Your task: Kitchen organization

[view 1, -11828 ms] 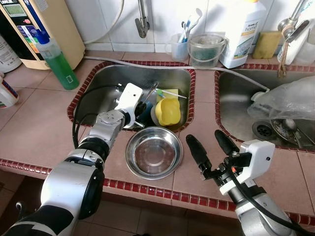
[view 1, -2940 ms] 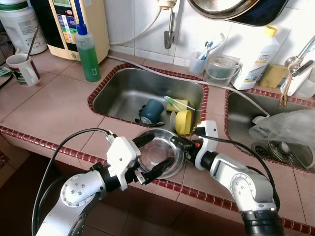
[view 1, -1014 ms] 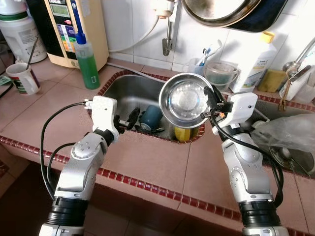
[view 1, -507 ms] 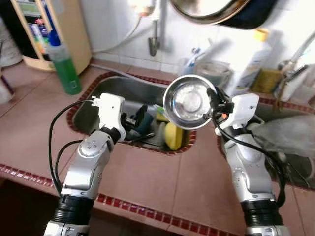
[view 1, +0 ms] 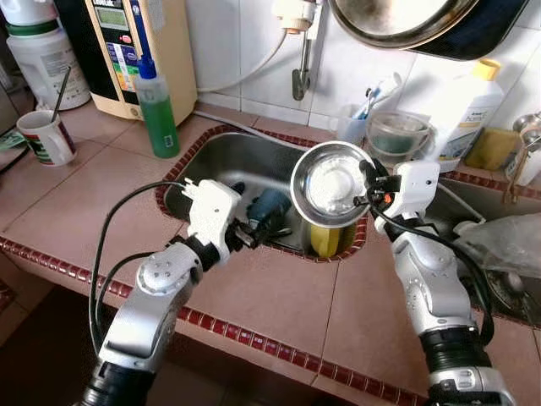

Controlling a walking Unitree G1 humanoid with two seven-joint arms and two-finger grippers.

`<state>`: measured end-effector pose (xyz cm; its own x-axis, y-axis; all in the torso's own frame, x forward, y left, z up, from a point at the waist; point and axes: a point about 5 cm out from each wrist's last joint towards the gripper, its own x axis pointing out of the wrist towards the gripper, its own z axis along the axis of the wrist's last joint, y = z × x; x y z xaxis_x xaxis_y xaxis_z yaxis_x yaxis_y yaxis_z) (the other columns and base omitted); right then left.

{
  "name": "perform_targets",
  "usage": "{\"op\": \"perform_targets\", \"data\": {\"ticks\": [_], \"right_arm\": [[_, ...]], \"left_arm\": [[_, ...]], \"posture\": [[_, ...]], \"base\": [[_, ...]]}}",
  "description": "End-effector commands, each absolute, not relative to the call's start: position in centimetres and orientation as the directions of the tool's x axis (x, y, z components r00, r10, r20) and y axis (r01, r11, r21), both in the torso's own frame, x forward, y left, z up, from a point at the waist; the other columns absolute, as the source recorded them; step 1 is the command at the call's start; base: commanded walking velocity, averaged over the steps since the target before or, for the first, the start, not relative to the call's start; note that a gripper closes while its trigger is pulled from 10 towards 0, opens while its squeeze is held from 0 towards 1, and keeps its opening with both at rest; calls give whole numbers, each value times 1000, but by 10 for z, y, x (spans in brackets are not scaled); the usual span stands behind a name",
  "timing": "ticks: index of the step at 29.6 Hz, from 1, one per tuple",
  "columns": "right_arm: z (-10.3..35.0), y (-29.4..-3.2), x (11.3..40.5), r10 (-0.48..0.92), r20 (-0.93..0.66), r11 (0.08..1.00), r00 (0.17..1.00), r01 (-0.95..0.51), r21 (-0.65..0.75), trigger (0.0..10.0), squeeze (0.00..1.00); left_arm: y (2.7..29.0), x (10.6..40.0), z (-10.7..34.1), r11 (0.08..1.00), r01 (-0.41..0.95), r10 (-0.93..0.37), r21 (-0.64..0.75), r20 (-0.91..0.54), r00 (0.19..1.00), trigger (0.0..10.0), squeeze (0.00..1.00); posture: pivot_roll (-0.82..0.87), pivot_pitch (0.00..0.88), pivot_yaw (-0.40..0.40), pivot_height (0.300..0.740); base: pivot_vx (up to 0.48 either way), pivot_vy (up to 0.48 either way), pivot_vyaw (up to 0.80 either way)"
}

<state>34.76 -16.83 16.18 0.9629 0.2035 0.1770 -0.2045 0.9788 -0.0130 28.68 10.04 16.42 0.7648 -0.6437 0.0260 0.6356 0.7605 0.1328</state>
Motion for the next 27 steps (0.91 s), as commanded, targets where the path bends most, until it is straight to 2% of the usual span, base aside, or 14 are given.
{"op": "perform_targets", "data": {"ticks": [1, 14, 21, 27], "right_arm": [[166, -174, 354, 193, 182, 981, 964, -194, -10, 10000, 0], [149, -174, 371, 247, 54, 969, 968, -247, 2, 10000, 0], [142, -161, 379, 345, -9, 935, 939, -343, 87, 10000, 0], [144, -152, 382, 386, -13, 918, 922, -383, 98, 10000, 0]], "left_arm": [[96, 280, 166, 727, 669, -679, 156, 16, 734, 10000, 0], [87, 266, 161, 679, 718, -725, 152, -10, 688, 10000, 0], [81, 259, 162, 637, 760, -764, 130, -24, 644, 10000, 0], [78, 256, 161, 627, 770, -773, 121, -24, 634, 10000, 0]], "posture": [[-42, 91, -8, 740], [-34, 105, -15, 740], [-30, 107, -22, 740], [-27, 106, -27, 740]], "base": [[0, 0, 0], [0, 0, 0], [0, 0, 0], [0, 0, 0]]}}
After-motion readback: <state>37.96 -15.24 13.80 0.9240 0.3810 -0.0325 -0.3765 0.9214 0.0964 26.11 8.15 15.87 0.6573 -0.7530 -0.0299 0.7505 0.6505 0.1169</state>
